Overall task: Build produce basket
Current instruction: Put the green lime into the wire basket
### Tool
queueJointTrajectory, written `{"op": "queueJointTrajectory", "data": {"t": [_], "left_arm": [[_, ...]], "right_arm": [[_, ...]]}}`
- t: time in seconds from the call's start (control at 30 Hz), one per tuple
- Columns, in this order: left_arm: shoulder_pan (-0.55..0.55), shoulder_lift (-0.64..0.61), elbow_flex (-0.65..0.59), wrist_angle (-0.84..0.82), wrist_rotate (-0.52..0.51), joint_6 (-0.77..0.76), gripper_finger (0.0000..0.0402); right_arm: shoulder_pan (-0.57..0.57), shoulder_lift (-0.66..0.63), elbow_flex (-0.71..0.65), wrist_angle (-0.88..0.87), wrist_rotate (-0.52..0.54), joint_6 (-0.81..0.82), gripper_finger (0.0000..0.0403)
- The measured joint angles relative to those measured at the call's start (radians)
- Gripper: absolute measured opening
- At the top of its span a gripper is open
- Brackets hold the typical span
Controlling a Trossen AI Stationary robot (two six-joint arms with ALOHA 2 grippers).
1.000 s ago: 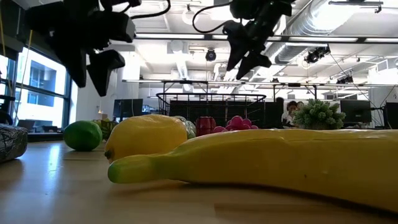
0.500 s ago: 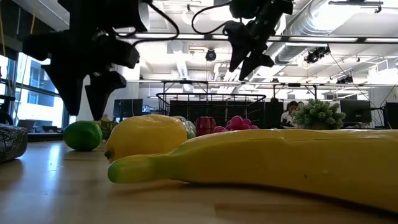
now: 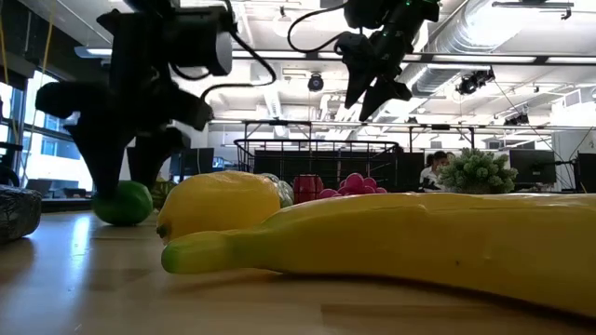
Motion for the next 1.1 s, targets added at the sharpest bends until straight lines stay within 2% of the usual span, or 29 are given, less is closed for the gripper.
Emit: {"op": "queueJointTrajectory", "data": {"t": [0.2, 0.47, 0.7, 1.1], "left_arm": [[0.002, 0.039, -0.001, -0.002, -0.003, 0.015, 0.0224], [0.002, 0.018, 0.000, -0.004, -0.003, 0.007, 0.0168], [0.025, -0.067, 0.024, -0.004, -0.006, -0.027, 0.0162], [0.168, -0.191, 0.140, 0.054, -0.048, -0.072, 0.0160]], "right_arm": [[0.000, 0.000, 0.000, -0.004, 0.000, 0.006, 0.0208], [-0.002, 0.000, 0.000, -0.005, 0.002, 0.005, 0.0208], [-0.007, 0.000, 0.020, -0.007, 0.049, -0.013, 0.0208], [-0.071, 0.000, 0.144, -0.007, 0.049, -0.092, 0.0208]]}}
